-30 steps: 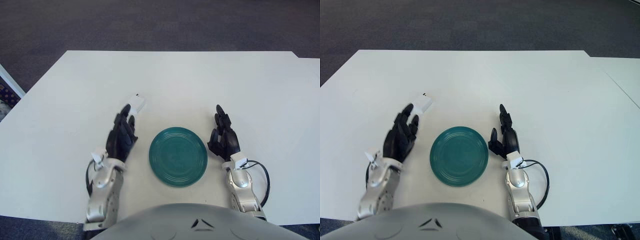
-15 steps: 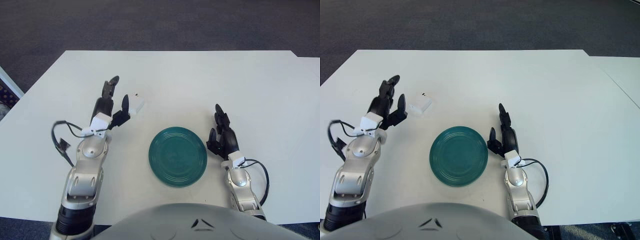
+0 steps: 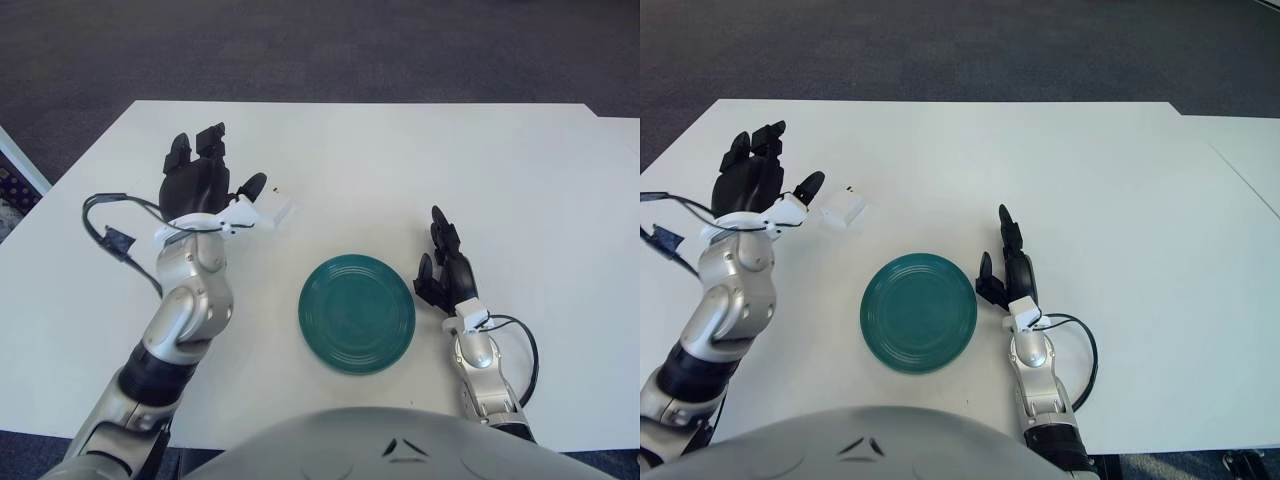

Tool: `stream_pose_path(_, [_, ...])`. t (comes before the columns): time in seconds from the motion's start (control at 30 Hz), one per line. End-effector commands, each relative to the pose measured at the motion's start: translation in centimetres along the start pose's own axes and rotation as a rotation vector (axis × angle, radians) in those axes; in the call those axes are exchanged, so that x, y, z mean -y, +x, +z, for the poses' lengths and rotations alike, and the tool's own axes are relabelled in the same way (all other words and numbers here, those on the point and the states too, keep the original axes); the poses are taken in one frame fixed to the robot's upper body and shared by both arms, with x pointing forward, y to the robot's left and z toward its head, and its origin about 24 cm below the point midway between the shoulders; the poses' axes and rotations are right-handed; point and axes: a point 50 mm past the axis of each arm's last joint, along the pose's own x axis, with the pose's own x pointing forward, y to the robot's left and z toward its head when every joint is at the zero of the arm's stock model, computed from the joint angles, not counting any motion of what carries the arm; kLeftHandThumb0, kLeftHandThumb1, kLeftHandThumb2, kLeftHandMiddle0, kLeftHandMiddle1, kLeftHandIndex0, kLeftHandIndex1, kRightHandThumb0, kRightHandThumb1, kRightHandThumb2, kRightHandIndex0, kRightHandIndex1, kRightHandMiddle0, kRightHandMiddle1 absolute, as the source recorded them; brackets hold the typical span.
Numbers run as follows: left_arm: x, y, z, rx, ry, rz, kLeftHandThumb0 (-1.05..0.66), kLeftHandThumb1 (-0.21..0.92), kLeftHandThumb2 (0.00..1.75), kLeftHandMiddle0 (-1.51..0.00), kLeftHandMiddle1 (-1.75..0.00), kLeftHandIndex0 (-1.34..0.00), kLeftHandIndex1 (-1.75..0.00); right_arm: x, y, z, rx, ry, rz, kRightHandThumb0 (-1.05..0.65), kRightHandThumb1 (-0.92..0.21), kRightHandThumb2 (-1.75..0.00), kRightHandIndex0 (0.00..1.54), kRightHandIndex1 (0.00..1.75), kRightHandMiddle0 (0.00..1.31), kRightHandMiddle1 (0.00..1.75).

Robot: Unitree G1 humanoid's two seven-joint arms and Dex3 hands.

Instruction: Put the charger into the plate.

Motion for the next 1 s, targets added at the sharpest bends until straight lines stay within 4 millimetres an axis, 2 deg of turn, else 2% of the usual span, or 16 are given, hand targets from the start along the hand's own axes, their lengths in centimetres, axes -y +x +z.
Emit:
stream_pose_path(0.0, [0.6,0.9,0.4,-0.022,0.071,-0.061,-1.05,0.92,0.69,-0.01,0.00,0.00,-0.13,-0.1,-0.6,-1.7,-0.105,0.005,-0.001,-0.95,-0.92,-1.01,0.00,0.00,0.02,0.15])
stream_pose_path(0.17, [1.5,1.9,0.5,-0.037,0.112,-0.139,-1.05,0.92,0.67,0.00,0.00,0.00,-0.02,-0.2,-0.5,-1.8,-0.113,0.020,-0.003,-0.94,-0.92,-0.99,0.00,0.00,0.00,0.16])
stream_pose_path(0.33, [2.2,3.1,0.4,-0.016,0.173,-0.192,-1.05,0.92,0.69,0.00,0.00,0.00,0.00,-0.3,-0.4,-1.9,-0.096,0.016,0.042,-0.93,-0.92,-1.00,0.00,0.00,0.00,0.18])
stream_pose_path(0.47, [3.2,3.3,0.5,0.028,0.168,-0.206,-1.05,0.92,0.71,0.00,0.00,-0.01,-0.01,-0.3,-0.4,-1.9,-0.081,0.009,0.056,-0.93,-0.92,-1.00,0.00,0.00,0.00,0.18])
stream_pose_path(0.63, [3.3,1.7,0.5,0.204,0.167,-0.268,-1.05,0.92,0.70,0.00,0.00,-0.08,-0.04,-0.2,-0.5,-2.1,-0.063,-0.006,0.064,-0.93,-0.92,-1.01,0.00,0.00,0.00,0.16])
stream_pose_path(0.77, [4.4,2.0,-0.1,0.426,0.192,-0.381,-1.05,0.92,0.65,0.00,0.00,-0.15,-0.09,-0.1,-0.5,-2.3,-0.053,-0.035,0.054,-0.93,-0.92,-1.01,0.00,0.00,0.00,0.13])
stream_pose_path(0.97, [4.5,2.0,-0.4,0.574,0.190,-0.449,-1.05,0.92,0.52,0.00,0.00,-0.21,-0.14,-0.1,-0.6,-2.4,-0.047,-0.043,0.060,-0.93,-0.92,-1.02,0.00,0.00,0.00,0.10])
